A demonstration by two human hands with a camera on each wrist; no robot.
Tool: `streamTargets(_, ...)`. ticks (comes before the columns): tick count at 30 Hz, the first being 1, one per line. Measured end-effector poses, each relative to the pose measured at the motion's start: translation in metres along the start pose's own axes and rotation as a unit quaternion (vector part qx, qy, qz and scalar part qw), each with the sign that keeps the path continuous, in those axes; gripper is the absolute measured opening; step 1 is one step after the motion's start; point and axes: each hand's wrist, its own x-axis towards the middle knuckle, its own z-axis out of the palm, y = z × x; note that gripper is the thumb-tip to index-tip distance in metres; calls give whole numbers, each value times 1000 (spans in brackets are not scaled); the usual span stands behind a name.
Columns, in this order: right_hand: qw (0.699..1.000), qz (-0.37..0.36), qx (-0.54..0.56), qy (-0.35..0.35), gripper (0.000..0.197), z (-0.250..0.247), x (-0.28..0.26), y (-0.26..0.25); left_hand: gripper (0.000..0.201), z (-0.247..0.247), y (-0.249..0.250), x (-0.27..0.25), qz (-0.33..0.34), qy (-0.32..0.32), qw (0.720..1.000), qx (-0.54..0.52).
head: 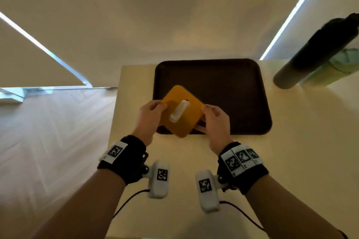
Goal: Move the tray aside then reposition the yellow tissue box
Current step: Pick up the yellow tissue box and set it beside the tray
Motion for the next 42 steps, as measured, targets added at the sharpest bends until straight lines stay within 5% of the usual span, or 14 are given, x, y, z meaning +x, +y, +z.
streamTargets(4, 1000, 24, 18, 7, 26, 82, 20, -1, 22, -60, 13, 55, 16, 34, 999, 20)
streamTargets(13, 995, 64, 75, 35, 4, 203, 71, -17, 8, -138, 34, 169, 22, 19, 999, 43)
streamTargets(18, 990, 86, 84, 79, 30, 238, 95, -19, 10, -153, 49, 213, 29, 7, 997, 76)
streamTargets(34, 995, 58, 36, 76, 30, 237, 115, 0, 28, -152, 43, 248, 48, -10, 989, 137)
streamTargets(42, 986, -94, -99, 98, 40, 222, 122, -17, 44, -180, 17, 207, 29, 43, 999, 7)
